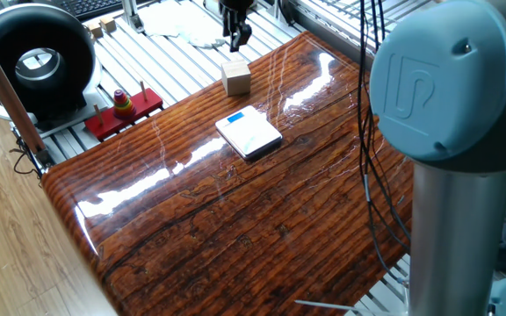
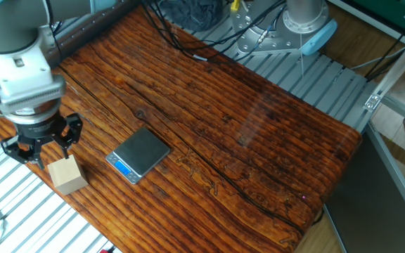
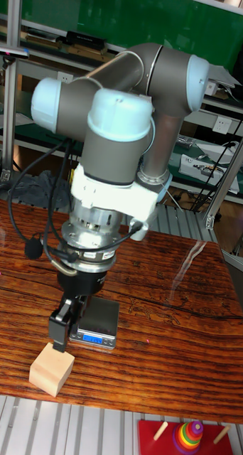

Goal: Place the block on the scale

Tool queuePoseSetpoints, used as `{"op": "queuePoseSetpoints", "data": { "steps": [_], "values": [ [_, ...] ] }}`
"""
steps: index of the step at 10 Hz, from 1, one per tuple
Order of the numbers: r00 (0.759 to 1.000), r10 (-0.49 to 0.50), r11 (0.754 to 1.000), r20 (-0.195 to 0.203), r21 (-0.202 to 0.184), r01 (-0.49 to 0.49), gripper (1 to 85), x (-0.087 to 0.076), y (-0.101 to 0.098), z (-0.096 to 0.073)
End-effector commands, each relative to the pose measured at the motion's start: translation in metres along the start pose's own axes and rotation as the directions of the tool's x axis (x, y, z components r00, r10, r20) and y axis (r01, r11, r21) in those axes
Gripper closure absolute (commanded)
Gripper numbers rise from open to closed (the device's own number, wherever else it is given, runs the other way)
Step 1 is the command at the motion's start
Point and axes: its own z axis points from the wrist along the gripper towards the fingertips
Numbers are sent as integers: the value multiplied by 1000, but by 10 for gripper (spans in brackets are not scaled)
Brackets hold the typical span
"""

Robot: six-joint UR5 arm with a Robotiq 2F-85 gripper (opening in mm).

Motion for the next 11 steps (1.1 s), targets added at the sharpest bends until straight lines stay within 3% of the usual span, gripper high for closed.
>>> {"op": "queuePoseSetpoints", "data": {
  "steps": [1,2,6,8,11],
  "values": [
    [999,-42,999,-7,10,43,410,16,-2,19],
    [1000,-6,1000,0,10,6,410,17,-3,23],
    [991,129,990,40,-65,-126,413,5,14,28],
    [994,96,993,50,-71,-92,310,1,17,31],
    [999,13,998,47,-63,-10,277,3,17,33]
  ]
}}
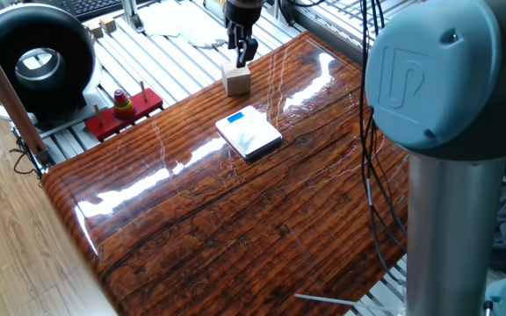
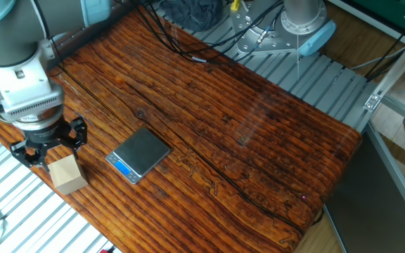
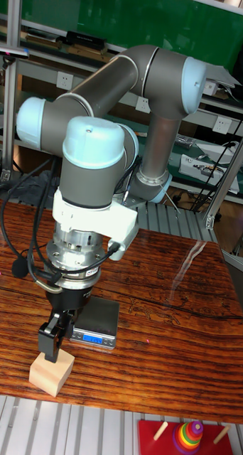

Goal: Place the block on the scale

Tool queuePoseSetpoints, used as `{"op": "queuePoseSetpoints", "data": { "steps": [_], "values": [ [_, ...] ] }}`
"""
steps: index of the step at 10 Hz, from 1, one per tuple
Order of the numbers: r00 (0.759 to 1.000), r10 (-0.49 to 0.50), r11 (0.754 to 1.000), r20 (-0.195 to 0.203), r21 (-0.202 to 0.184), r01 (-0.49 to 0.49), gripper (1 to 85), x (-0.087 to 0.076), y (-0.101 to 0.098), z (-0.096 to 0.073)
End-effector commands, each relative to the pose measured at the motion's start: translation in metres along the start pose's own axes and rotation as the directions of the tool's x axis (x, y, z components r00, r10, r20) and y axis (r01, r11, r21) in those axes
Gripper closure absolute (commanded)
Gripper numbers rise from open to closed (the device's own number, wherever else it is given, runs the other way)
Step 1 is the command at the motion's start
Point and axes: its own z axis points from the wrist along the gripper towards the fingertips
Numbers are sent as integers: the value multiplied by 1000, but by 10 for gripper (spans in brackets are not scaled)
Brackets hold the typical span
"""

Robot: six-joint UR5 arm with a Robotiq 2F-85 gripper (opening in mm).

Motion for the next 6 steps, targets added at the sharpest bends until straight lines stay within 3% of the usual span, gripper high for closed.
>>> {"op": "queuePoseSetpoints", "data": {
  "steps": [1,3,6],
  "values": [
    [994,-107,994,4,26,107,260,-1,-7,1],
    [988,-154,986,5,71,153,217,-4,-19,2],
    [994,-94,995,54,39,92,220,-15,-10,3]
  ]
}}
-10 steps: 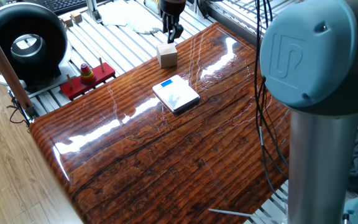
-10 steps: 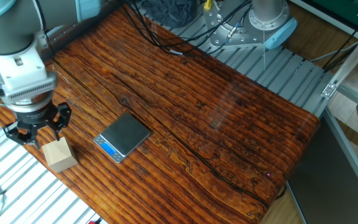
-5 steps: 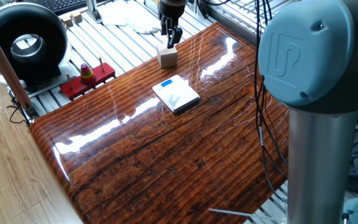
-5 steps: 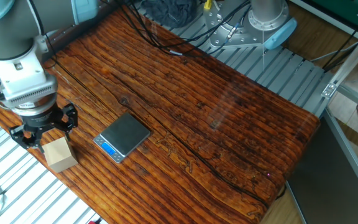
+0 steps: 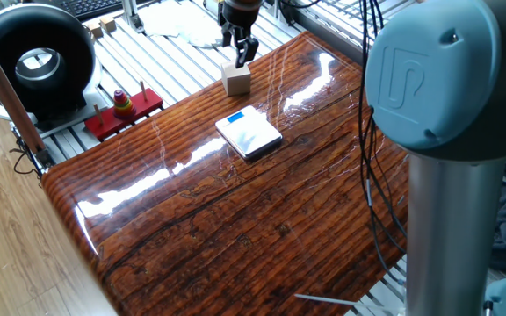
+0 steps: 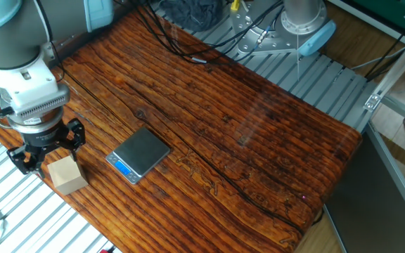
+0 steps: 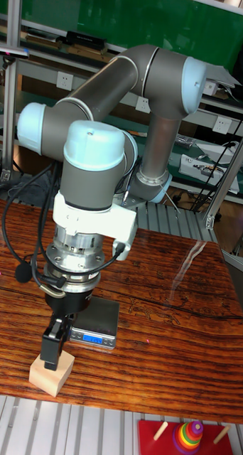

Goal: Place the block on the scale

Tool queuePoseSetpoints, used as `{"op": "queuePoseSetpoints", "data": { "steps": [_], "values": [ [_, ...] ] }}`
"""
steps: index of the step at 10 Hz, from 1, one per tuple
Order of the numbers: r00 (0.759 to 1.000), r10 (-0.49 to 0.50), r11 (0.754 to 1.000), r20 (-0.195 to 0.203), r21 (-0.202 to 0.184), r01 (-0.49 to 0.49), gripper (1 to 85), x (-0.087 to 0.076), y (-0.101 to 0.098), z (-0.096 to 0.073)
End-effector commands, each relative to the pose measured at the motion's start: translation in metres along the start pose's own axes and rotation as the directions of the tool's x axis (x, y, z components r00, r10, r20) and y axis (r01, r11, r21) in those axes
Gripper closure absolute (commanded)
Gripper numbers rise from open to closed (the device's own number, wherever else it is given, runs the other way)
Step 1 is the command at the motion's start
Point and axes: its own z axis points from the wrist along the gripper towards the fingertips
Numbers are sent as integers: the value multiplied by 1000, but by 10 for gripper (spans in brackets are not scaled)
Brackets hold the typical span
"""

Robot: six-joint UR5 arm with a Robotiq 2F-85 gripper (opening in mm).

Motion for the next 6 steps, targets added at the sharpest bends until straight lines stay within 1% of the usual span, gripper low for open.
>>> {"op": "queuePoseSetpoints", "data": {
  "steps": [1,2,4,5,6],
  "values": [
    [999,17,1000,30,0,-17,227,-7,-1,0],
    [999,20,1000,26,2,-20,233,-6,-2,0],
    [999,25,1000,32,-1,-25,240,-8,-1,0],
    [999,9,1000,34,-12,-9,233,-8,2,0],
    [999,-5,999,48,-31,7,210,-12,7,-1]
  ]
}}
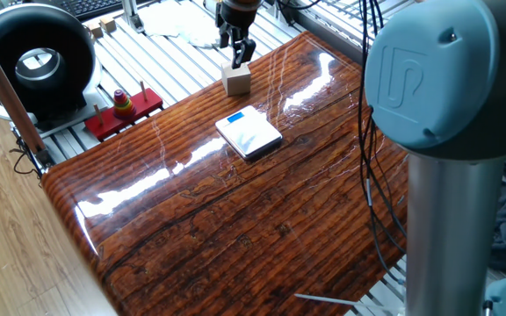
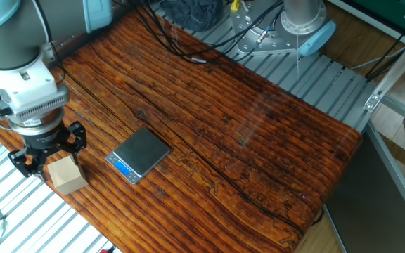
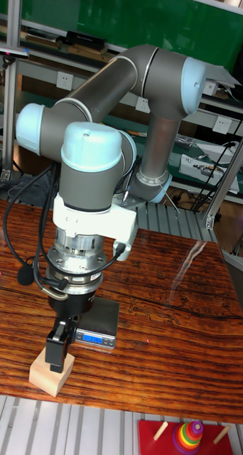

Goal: Place the block on the scale

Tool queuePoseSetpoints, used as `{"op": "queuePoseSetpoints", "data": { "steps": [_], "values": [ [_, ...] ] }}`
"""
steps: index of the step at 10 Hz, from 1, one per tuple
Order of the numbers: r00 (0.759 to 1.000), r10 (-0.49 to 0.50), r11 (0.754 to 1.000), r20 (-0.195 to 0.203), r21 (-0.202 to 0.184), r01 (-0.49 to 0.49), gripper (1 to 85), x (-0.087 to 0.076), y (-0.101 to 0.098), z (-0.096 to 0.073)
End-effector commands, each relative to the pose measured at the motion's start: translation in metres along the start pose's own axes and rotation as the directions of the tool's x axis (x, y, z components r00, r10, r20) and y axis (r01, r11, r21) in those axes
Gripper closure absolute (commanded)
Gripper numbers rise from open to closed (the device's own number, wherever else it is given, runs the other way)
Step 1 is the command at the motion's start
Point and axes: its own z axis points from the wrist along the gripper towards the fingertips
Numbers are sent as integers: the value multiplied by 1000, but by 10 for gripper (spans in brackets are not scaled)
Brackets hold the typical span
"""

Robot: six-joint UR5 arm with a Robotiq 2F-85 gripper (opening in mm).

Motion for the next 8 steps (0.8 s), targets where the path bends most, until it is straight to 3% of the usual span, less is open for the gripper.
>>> {"op": "queuePoseSetpoints", "data": {
  "steps": [1,4,5,6,8],
  "values": [
    [999,-14,999,35,-36,16,200,-8,9,-2],
    [1000,-9,1000,-2,-2,9,193,2,0,-1],
    [999,-10,999,-44,39,12,193,13,-11,-2],
    [998,3,998,-56,70,1,197,16,-19,-2],
    [998,42,995,-50,97,-37,200,15,-25,-3]
  ]
}}
